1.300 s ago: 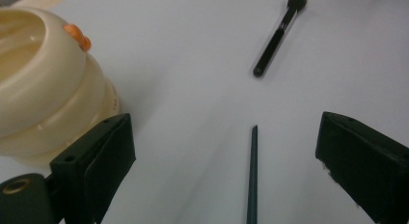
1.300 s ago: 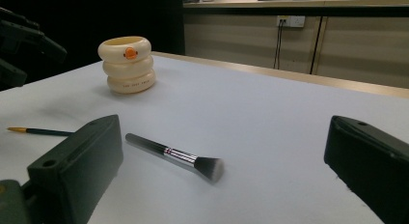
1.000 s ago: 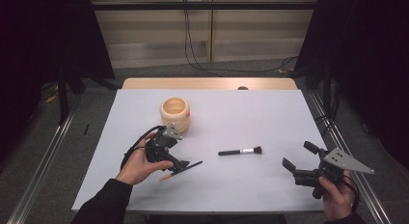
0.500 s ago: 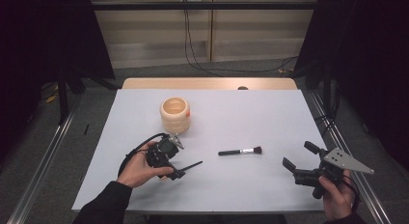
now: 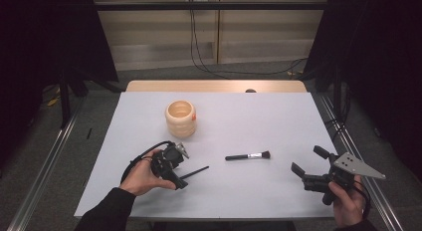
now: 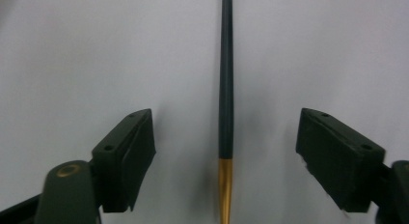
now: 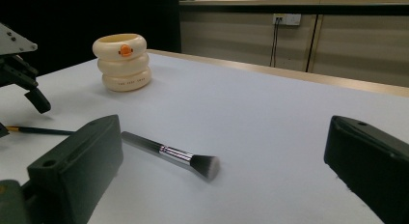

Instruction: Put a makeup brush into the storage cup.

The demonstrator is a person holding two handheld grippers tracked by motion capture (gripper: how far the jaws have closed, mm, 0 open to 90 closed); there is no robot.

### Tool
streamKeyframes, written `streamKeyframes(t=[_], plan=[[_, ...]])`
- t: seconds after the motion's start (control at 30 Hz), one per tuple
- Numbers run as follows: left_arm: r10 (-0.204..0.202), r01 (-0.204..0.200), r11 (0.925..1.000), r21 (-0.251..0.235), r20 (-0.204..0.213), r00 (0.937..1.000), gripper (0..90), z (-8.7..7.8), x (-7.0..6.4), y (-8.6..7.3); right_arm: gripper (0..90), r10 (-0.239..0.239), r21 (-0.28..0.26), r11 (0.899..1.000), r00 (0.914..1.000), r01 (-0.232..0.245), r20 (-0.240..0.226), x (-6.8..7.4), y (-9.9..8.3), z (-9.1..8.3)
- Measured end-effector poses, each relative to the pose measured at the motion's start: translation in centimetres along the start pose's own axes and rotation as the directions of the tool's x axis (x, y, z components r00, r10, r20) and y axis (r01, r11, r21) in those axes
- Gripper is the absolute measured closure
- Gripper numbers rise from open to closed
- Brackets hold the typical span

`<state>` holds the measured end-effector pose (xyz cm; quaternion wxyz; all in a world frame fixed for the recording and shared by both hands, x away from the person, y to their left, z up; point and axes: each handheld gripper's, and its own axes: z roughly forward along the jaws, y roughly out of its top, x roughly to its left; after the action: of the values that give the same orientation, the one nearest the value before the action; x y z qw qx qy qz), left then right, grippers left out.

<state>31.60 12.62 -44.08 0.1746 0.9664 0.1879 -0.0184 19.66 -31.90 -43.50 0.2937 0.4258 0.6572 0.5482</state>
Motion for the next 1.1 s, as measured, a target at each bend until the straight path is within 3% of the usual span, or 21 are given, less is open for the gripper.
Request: streamKeyframes(t=[0.07, 0.1, 0.13, 0.2, 0.5, 0.63, 1.1], plan=[[0.010, -0.010, 0.9999, 0.002, 0.009, 0.9999, 24.6, 0.10, -0.06, -0.02, 0.0, -0.002, 0.000, 1.000, 1.0000, 0.002, 0.002, -0.02, 0.01, -0.04], [0.014, -0.014, 0.9999, 0.006, 0.012, 0.9998, 33.6, 0.13, -0.06, -0.02, 0.0, 0.000, 0.000, 1.000, 1.0000, 0.000, -0.001, 0.00, -0.01, 0.00], [0.011, -0.011, 0.9998, 0.015, 0.010, 0.9999, 33.6, 0.13, -0.13, 0.02, 0.0, 0.000, 0.000, 1.000, 1.0000, 0.000, -0.001, 0.00, -0.01, 0.00], [0.017, -0.017, 0.9997, 0.016, 0.017, 0.9997, 44.6, 0.19, -0.22, 0.03, 0.0, -0.006, 0.004, 1.000, 1.0000, 0.006, -0.003, -0.04, -0.01, -0.03], [0.044, -0.044, 0.9984, 0.035, 0.013, 0.9990, 62.3, 0.46, -0.64, 0.08, 0.0, -0.009, 0.010, 1.000, 0.9999, 0.009, -0.006, -0.02, -0.01, -0.06], [0.056, -0.055, 0.9978, 0.037, -0.017, 0.9983, 72.2, 0.41, -0.70, 0.02, 0.0, -0.018, 0.009, 1.000, 0.9998, 0.018, -0.005, -0.07, -0.03, 0.02], [0.045, -0.044, 0.9983, 0.039, -0.017, 0.9989, 76.3, 0.62, -0.77, 0.08, 0.0, -0.013, 0.021, 1.000, 0.9998, 0.013, -0.012, 0.01, -0.08, 0.11]])
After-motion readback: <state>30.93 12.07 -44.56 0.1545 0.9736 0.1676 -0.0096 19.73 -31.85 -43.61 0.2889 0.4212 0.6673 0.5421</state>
